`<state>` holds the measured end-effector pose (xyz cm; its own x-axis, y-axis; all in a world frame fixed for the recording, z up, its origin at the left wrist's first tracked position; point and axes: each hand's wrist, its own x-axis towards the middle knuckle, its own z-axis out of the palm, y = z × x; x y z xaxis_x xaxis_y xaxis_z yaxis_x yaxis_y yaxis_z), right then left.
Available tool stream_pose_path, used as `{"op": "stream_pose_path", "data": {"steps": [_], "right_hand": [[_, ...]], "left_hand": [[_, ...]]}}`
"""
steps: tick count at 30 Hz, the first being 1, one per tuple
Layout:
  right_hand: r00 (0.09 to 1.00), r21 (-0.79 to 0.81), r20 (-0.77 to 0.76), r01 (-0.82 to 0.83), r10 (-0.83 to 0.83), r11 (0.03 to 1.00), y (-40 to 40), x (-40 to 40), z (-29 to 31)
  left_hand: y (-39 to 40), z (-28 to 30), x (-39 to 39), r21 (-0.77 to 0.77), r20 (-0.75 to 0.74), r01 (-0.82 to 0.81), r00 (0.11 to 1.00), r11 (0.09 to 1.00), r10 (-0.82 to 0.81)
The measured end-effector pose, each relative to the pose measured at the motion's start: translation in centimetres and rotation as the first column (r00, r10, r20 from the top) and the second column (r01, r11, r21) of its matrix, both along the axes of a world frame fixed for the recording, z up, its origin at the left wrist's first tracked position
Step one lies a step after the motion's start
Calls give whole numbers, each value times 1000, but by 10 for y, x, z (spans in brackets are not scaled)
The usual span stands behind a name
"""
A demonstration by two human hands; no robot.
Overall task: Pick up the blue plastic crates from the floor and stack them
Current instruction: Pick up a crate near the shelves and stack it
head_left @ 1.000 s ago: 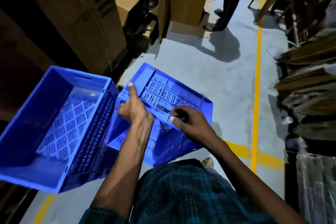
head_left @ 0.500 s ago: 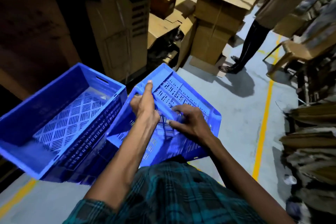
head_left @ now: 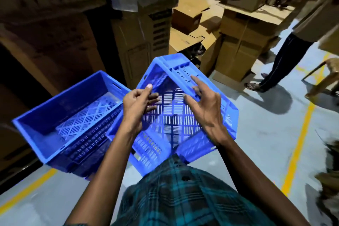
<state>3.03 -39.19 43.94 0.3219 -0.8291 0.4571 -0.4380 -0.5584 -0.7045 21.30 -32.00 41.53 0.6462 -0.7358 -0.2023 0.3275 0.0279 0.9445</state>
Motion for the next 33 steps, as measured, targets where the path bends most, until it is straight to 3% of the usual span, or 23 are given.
{"op": "stream_pose_path", "data": {"steps": [3,9,13,16,22,25,29,33], "right_hand": [[996,-18,65,-62,63,998,-4,-8,13],[970,-81,159,-174,185,981,4,-16,39],[949,-133,225,-196,222,972,4,-21,57],[933,-176,272,-191,234,966,2,-22,70],[885,-207,324,-278,334,938,11,-1,81],[863,-195,363,-296,350,935,12,14,83],[832,-85,449,-323,325,943,8,33,80],[787,42,526,-401,321,915,11,66,74]], "left_hand": [[12,-30,-7,109,58,-123,991,986,117],[24,-84,-22,222,41,-215,977,951,211],[43,-123,-8,319,58,-377,924,869,379],[63,-170,14,403,104,-542,828,737,552],[87,-131,8,458,347,-782,595,422,725],[98,-127,17,467,450,-841,492,274,745],[122,-135,31,429,568,-889,402,157,718],[148,-141,54,461,584,-887,316,15,747]]}}
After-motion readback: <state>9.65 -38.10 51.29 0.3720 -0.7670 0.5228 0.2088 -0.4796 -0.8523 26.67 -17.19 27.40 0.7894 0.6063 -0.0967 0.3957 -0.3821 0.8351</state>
